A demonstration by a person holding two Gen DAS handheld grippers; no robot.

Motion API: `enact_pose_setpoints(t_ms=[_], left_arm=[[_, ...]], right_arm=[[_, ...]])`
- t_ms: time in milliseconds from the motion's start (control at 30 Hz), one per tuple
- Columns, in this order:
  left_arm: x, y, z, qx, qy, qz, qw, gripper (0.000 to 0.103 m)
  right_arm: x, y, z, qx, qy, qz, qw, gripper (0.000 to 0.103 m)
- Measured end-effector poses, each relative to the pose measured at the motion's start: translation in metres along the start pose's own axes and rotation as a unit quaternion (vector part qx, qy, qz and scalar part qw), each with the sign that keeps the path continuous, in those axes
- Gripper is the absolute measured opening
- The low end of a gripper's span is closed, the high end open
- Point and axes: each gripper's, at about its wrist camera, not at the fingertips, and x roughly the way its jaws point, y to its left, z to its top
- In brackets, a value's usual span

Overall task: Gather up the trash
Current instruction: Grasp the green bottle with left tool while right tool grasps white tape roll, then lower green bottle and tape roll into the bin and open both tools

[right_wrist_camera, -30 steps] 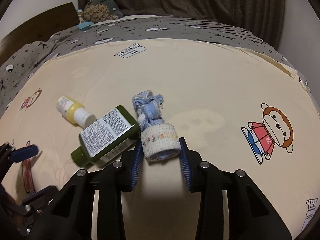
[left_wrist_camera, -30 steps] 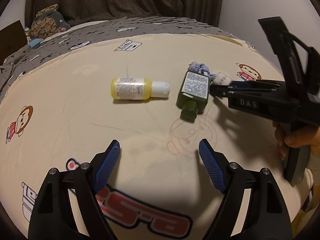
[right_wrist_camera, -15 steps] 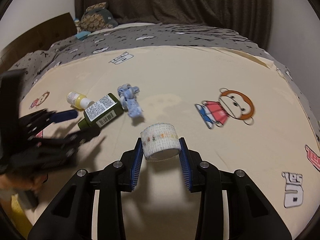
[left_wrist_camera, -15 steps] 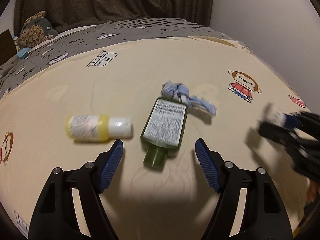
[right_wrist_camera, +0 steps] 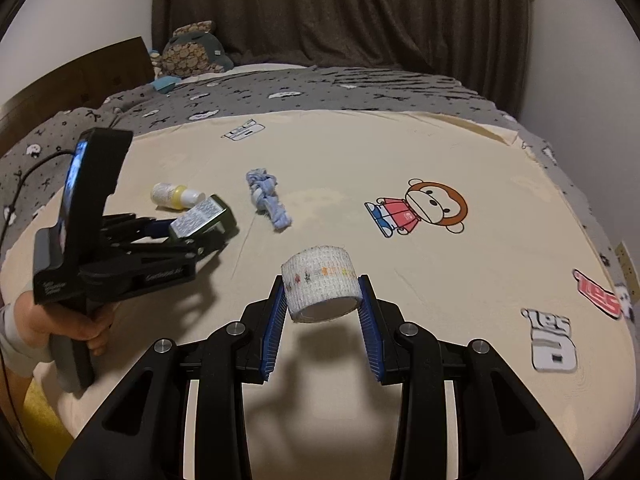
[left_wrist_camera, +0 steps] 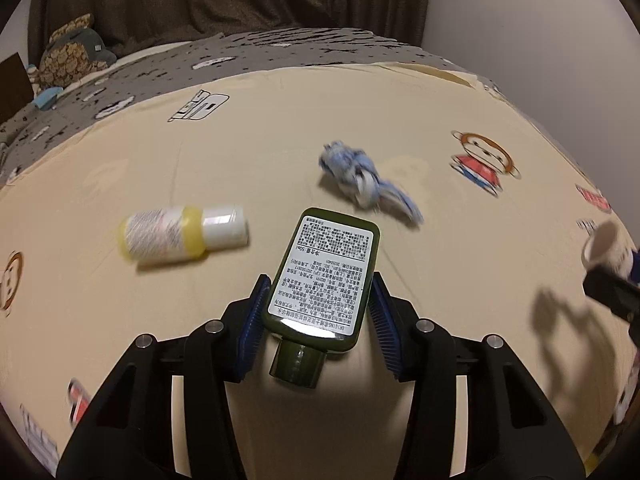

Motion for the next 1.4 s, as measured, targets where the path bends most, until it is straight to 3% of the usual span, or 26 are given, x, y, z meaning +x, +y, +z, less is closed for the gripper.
enact_pose_setpoints(t_ms=[467,667,867,1200,1400], left_arm=[[-0.158,-0.015,-0.114,0.036,-0.085,0.003,0.9957,0.047],[-0.197,-0.021,-0.172,0.031,-0.095,-0.004,0.9949,0.047],[-0.204,-0.024,-0.229,0.023,-0.068,-0.013,0.9973,0.047],[-0.161,-0.021,-0.314,0.012,0.044,-0.024,0.9987,0.047],[-0.133,-0.021,-0.342,0.005,0.1,-0.036,0.9943,0.047]], right_arm=[[-0.097,0.047,-0.068,-0.03,-0.042,0.014,0.999,0.036],[-0.132,0.073,-0.111,-0.034,-0.052,0.033,0.998,0.036],[-0.139,0.094,-0.153,-0.018,-0.03,0.075,0.997,0.036],[-0.094,0.125,-0.232,0.001,0.093,0.107,0.99,0.036],[-0.069,0.131,-0.265,0.023,0.154,0.114,0.981,0.036]])
